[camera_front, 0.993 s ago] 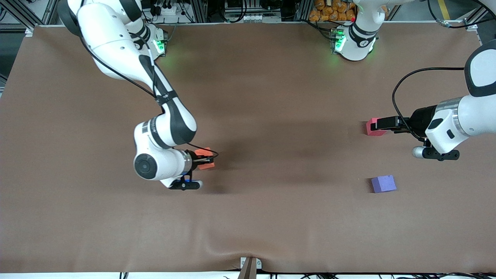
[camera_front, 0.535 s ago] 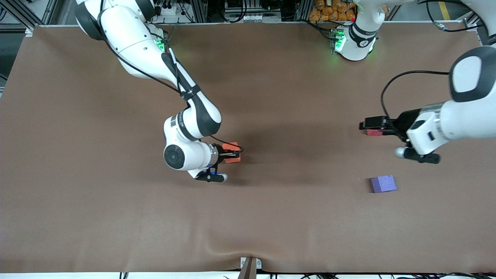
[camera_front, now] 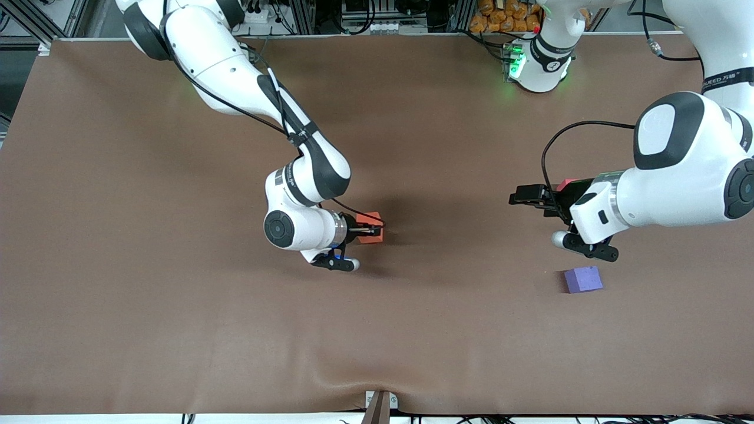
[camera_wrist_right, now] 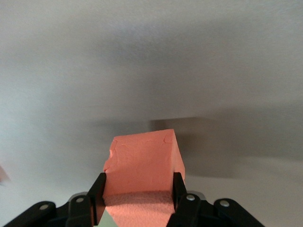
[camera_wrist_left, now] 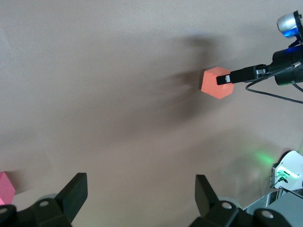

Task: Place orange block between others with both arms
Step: 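Carry the orange cube inward with the right gripper while the left gripper approaches, then move the held orange cube toward the left gripper, then grasp the orange cube with the left gripper while the right gripper opens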

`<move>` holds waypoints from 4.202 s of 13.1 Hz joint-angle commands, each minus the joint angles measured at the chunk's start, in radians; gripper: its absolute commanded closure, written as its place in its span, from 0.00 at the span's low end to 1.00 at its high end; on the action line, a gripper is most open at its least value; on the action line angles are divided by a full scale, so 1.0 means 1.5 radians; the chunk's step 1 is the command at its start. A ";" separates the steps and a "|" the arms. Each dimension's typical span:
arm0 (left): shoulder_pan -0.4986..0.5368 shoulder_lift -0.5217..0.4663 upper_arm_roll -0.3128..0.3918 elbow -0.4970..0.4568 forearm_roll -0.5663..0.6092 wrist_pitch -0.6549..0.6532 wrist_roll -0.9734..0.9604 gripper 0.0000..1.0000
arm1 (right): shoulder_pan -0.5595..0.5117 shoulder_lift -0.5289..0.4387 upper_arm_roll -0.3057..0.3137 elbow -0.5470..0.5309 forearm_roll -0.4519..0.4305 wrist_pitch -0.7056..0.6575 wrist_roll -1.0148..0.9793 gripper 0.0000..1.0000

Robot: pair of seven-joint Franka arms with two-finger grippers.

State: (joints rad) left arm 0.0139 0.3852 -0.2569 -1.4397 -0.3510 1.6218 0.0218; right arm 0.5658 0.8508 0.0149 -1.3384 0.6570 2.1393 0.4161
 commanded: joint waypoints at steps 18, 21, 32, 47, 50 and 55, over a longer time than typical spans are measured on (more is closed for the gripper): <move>0.003 0.011 -0.003 0.016 -0.006 0.006 0.013 0.00 | 0.135 0.016 -0.006 0.029 0.382 0.181 0.046 0.38; 0.003 0.011 -0.003 0.016 -0.006 0.006 0.013 0.00 | 0.169 0.038 -0.008 0.033 0.387 0.221 0.047 0.38; 0.004 0.011 -0.003 0.015 -0.006 0.006 0.013 0.00 | 0.225 0.091 -0.011 0.069 0.409 0.268 0.048 0.37; -0.003 0.015 0.001 0.012 0.000 0.017 0.009 0.00 | 0.230 0.157 -0.025 0.154 0.409 0.284 0.041 0.21; -0.012 0.016 -0.002 0.012 0.039 0.022 0.005 0.00 | 0.238 0.156 -0.040 0.151 0.406 0.284 0.037 0.00; -0.009 0.021 0.004 0.011 0.051 0.030 0.004 0.00 | 0.230 0.118 -0.061 0.115 0.399 0.283 0.010 0.00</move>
State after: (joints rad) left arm -0.0001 0.4055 -0.2537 -1.4343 -0.2968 1.6581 0.0225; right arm 0.9026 1.0488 -0.0413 -1.1640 1.2331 2.5626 0.4565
